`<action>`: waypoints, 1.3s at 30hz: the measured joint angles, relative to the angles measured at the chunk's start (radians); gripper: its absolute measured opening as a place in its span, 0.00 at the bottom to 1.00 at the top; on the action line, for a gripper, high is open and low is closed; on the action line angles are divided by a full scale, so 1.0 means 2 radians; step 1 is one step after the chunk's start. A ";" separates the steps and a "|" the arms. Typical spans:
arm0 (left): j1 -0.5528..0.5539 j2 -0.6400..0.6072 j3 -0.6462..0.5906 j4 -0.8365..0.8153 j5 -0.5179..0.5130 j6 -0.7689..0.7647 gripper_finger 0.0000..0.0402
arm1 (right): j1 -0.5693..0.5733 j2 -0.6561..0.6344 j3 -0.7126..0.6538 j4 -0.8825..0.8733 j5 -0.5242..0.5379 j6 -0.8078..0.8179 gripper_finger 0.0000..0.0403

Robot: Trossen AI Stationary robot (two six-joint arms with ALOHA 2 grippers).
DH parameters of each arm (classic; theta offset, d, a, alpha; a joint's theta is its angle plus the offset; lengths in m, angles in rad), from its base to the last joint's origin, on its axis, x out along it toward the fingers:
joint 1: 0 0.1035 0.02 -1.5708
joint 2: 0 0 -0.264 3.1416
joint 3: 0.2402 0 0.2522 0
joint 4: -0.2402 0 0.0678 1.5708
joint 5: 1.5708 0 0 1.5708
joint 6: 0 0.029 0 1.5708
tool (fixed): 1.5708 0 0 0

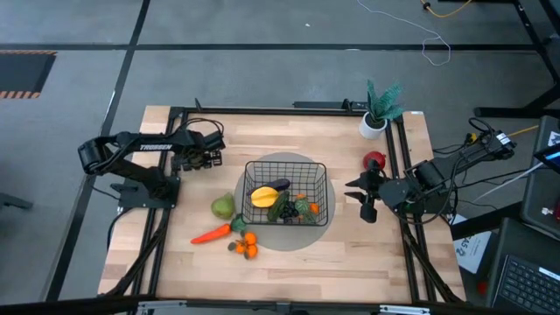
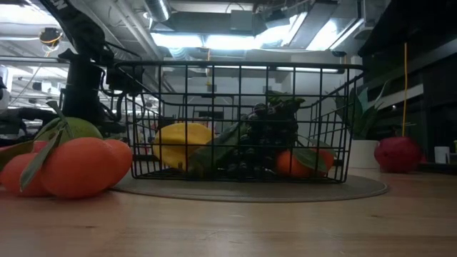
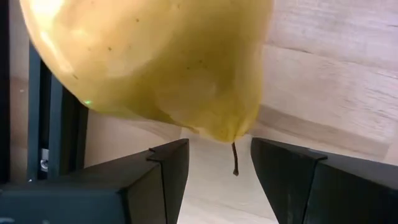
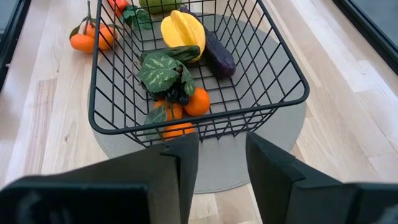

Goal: Build produce basket
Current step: Put the yellow pear into the black wire basket

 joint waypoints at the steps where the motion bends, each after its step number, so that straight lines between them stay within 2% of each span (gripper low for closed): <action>1: 0.000 0.000 0.000 0.000 0.000 0.000 0.41 | 0.000 0.000 0.000 0.000 0.000 0.000 0.31; 6: -0.007 0.000 0.000 -0.001 0.001 0.000 0.36 | 0.000 0.000 0.000 0.000 0.000 -0.001 0.31; 13: -0.012 0.000 0.000 -0.002 -0.003 0.000 0.19 | 0.000 0.000 0.000 0.000 0.000 -0.001 0.31; 19: -0.012 0.000 0.000 -0.002 -0.056 0.016 0.02 | 0.000 0.000 0.000 0.000 0.000 0.000 0.31; 26: -0.023 0.000 0.000 0.018 -0.066 0.040 0.00 | 0.000 0.000 0.000 -0.001 0.000 0.000 0.31; 39: -0.110 0.000 0.000 0.121 -0.137 0.102 0.00 | 0.000 0.000 0.000 0.000 -0.001 0.001 0.31</action>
